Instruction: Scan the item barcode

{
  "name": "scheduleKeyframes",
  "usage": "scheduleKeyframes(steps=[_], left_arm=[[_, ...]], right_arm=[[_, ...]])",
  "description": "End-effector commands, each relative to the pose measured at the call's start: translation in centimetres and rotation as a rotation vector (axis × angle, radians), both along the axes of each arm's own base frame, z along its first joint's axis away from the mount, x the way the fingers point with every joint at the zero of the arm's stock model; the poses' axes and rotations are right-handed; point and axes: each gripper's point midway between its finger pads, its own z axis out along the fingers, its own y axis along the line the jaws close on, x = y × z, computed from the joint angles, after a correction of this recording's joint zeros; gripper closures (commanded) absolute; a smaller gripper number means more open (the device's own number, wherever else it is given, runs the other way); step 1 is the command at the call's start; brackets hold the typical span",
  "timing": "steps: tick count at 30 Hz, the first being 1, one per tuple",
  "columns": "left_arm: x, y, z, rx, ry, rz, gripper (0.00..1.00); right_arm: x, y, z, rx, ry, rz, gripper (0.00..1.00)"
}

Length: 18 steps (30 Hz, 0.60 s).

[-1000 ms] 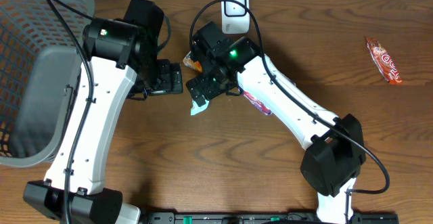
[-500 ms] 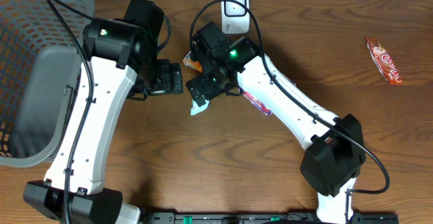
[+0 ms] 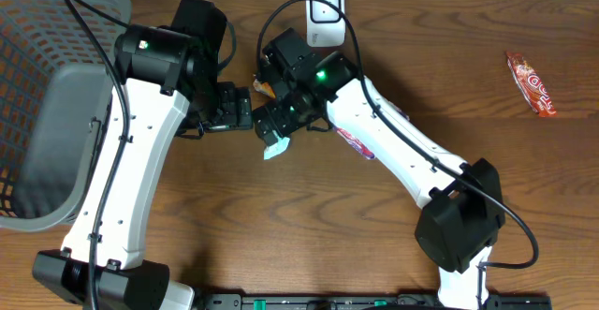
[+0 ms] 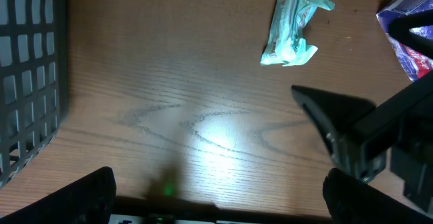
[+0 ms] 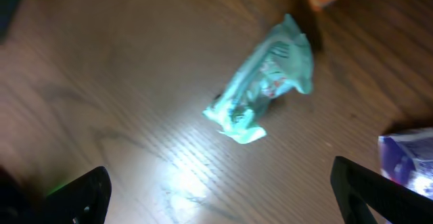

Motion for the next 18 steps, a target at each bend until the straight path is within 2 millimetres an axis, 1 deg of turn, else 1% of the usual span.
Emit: scheduleKeyframes(steps=[1, 8, 10, 13, 16, 17, 18], left_arm=[[0.1, 0.1, 0.0, 0.006, 0.001, 0.001, 0.02], [0.1, 0.1, 0.0, 0.006, 0.000, 0.001, 0.02], [0.1, 0.1, 0.0, 0.006, 0.000, 0.001, 0.02], [0.1, 0.1, 0.0, 0.006, 0.001, 0.001, 0.02], [0.1, 0.1, 0.0, 0.006, 0.000, 0.001, 0.02], [0.1, 0.1, 0.0, 0.006, 0.000, 0.001, 0.02], [0.1, 0.1, 0.0, 0.006, 0.001, 0.001, 0.02]], right_arm=[[-0.9, 0.7, 1.0, 0.040, 0.013, 0.012, 0.01], [-0.8, 0.8, 1.0, 0.039, 0.000, 0.012, 0.01], [-0.2, 0.7, 1.1, 0.034, -0.026, 0.014, 0.01], [1.6, -1.0, 0.9, -0.033, -0.087, -0.043, 0.01], [3.6, -3.3, 0.8, -0.109, -0.153, -0.108, 0.01], [4.6, -4.3, 0.9, -0.143, -0.186, -0.139, 0.01], [5.1, -4.9, 0.9, -0.165, -0.206, -0.156, 0.01]])
